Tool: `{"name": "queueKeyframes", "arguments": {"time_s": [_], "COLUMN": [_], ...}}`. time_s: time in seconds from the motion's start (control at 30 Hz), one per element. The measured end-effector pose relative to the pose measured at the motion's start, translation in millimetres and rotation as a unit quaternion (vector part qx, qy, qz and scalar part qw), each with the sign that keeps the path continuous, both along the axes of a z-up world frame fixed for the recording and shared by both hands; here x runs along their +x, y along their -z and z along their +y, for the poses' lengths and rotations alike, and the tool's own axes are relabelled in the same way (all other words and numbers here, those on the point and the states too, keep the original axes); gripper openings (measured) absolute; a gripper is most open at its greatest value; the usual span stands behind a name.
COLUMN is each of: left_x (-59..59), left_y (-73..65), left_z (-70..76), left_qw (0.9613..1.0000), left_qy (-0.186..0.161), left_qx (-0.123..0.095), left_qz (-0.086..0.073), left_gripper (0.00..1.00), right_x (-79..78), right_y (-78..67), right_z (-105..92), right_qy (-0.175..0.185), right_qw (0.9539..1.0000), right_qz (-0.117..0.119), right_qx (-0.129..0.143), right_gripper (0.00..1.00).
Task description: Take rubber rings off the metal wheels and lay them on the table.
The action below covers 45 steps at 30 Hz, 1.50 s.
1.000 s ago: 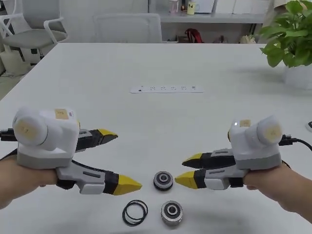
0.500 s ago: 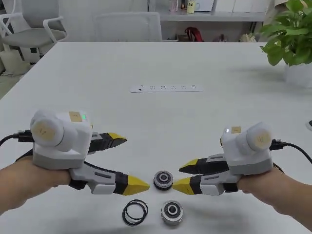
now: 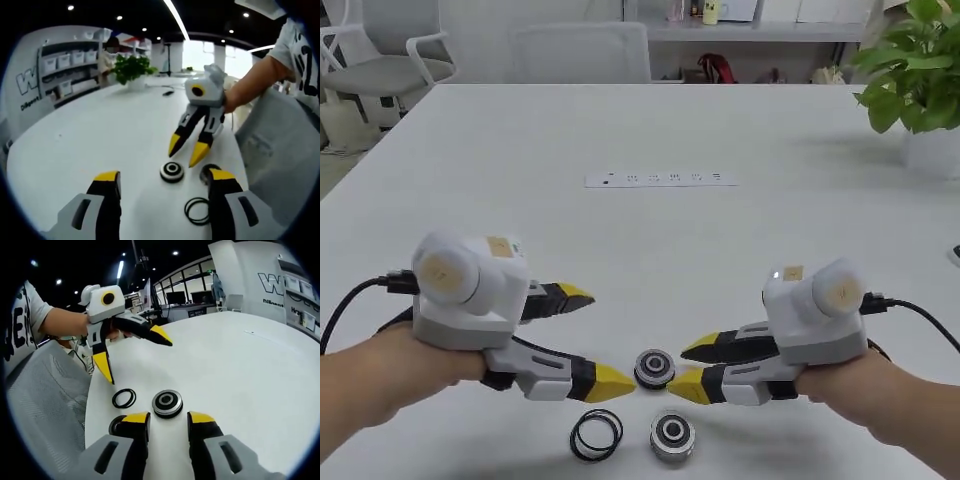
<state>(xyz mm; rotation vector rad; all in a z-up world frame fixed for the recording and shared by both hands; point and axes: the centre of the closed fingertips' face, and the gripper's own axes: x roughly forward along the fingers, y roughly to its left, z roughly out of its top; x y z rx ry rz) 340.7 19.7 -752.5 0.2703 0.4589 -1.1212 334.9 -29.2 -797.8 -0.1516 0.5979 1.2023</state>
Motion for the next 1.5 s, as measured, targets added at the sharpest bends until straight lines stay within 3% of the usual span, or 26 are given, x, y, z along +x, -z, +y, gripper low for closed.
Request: {"name": "queueKeyframes", "arguments": {"time_s": [0.7,1.03,1.5], "left_x": [-2.9,-4.4,-2.1], "left_y": [19.5,25.4,33.5], "left_z": [-21.4,-30.8,-44.1], "left_qw": [0.9997,0.9994,0.9993], "left_qy": [0.013,0.017,0.017], "left_qx": [0.003,0.0,0.011], "left_qz": [0.021,0.032,0.032], "left_gripper": [0.58,0.47,0.29], "right_x": [-0.1,-1.3,-3.2], "right_y": [7.4,8.4,8.6], "right_z": [5.2,5.5,5.2], "right_qy": [0.003,0.003,0.004], "right_qw": [1.0,1.0,0.9999], "right_qz": [0.005,0.005,0.008], "right_qx": [0.004,0.004,0.008], "right_gripper": [0.22,0.21,0.21]}}
